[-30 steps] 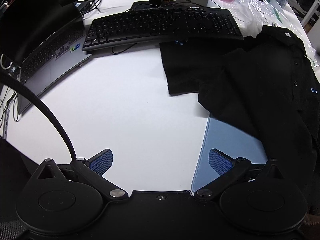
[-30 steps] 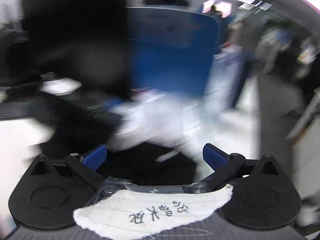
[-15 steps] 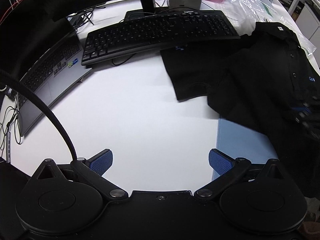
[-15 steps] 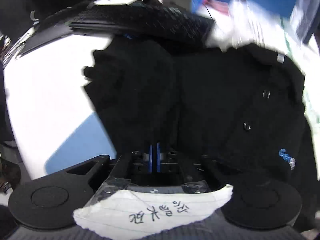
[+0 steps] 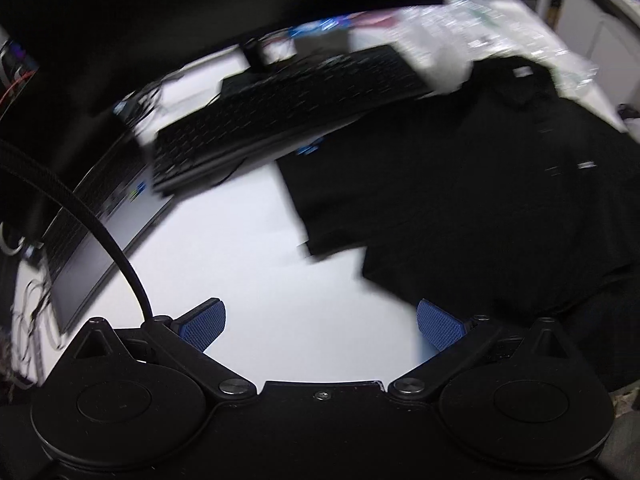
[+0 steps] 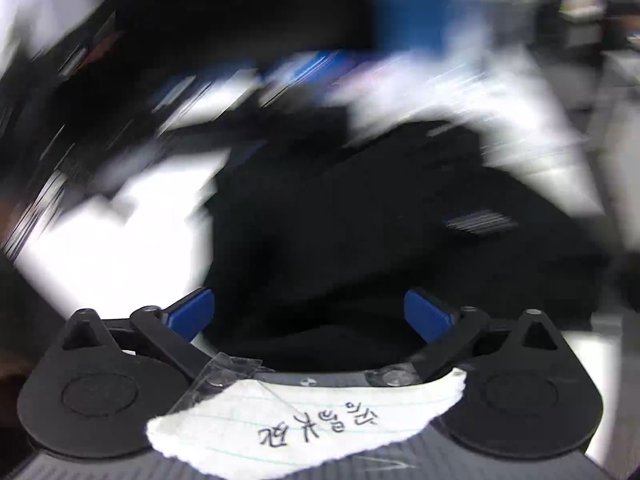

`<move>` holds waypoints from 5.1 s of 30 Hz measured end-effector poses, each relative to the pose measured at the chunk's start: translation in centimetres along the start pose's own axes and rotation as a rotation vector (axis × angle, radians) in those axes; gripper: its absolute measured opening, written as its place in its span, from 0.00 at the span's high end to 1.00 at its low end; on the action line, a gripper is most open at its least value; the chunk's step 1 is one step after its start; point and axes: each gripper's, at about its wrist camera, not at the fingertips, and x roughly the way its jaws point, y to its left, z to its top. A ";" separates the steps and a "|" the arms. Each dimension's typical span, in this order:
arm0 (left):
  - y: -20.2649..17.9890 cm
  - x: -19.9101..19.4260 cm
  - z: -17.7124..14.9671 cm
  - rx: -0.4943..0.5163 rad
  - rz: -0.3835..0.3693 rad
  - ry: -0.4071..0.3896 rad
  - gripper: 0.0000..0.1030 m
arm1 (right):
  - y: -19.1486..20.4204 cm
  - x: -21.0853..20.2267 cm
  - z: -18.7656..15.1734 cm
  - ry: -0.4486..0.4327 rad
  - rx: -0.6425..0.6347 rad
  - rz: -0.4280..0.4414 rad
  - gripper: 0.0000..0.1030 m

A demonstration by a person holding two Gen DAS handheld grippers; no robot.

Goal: Fold clothes

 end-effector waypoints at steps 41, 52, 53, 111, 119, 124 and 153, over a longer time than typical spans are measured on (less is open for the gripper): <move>-16.7 -23.1 -5.1 -0.495 -1.157 -0.436 0.02 | -32.7 -30.9 -15.2 -1.037 1.337 1.337 0.00; -16.5 -24.2 -4.2 -0.583 -1.289 -0.426 0.01 | -29.9 -32.2 -15.1 -0.974 1.201 0.933 0.00; -16.7 -24.3 -4.4 -0.513 -1.198 -0.445 0.01 | -29.3 -32.9 -14.8 -0.929 1.127 0.824 0.00; 5.7 0.4 2.7 -0.056 -0.078 -0.012 0.01 | -3.0 4.6 -1.4 0.300 0.190 0.060 0.00; -3.4 -3.3 1.8 0.032 -0.107 -0.034 0.01 | -6.0 -1.1 -5.3 0.235 0.362 0.045 0.00; -7.2 -6.1 -1.7 0.046 -0.067 -0.029 0.01 | -7.3 -2.9 -8.8 0.194 0.205 0.059 0.00; -10.6 -10.1 -8.7 0.021 -0.019 0.022 0.01 | -16.7 0.7 -21.4 0.246 0.811 0.147 0.95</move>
